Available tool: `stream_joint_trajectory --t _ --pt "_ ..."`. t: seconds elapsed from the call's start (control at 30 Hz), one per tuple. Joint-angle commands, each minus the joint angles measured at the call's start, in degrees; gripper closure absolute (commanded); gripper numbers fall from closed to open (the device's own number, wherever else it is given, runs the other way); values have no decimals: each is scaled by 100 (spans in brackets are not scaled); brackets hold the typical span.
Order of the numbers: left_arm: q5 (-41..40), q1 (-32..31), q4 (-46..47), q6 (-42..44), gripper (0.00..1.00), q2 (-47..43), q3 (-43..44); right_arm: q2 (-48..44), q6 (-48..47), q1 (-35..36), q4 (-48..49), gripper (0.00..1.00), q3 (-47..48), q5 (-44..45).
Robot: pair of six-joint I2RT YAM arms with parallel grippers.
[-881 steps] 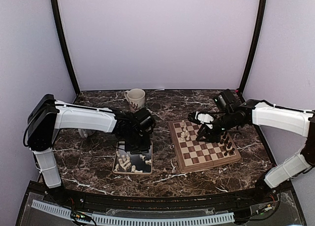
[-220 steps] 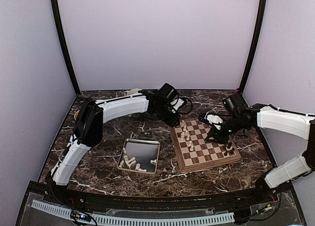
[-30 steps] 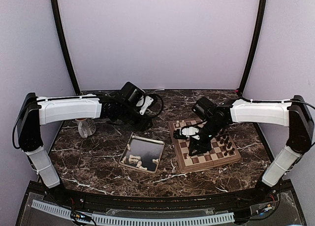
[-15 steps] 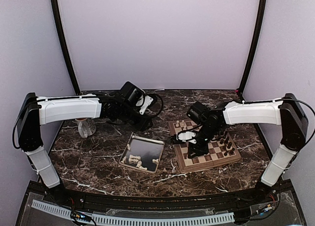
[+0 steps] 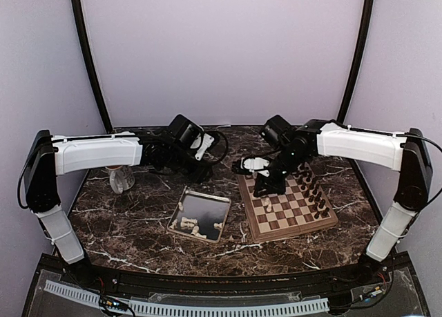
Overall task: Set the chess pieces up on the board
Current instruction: Place the knight on b1.
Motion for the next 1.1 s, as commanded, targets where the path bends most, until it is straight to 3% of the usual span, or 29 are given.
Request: stream_joint_trajectory --t 0.0,0.23,0.5,1.07 --pt "-197 7 -121 2 57 -130 73 88 144 -235 5 87 531 148" --pt "-237 7 -179 10 57 -146 91 630 540 -582 243 87 1172 404" --pt "-227 6 -201 19 58 -188 91 1520 635 -677 -282 87 1982 340" --pt "-183 2 -198 43 58 -268 86 2215 752 -738 -370 87 2201 459"
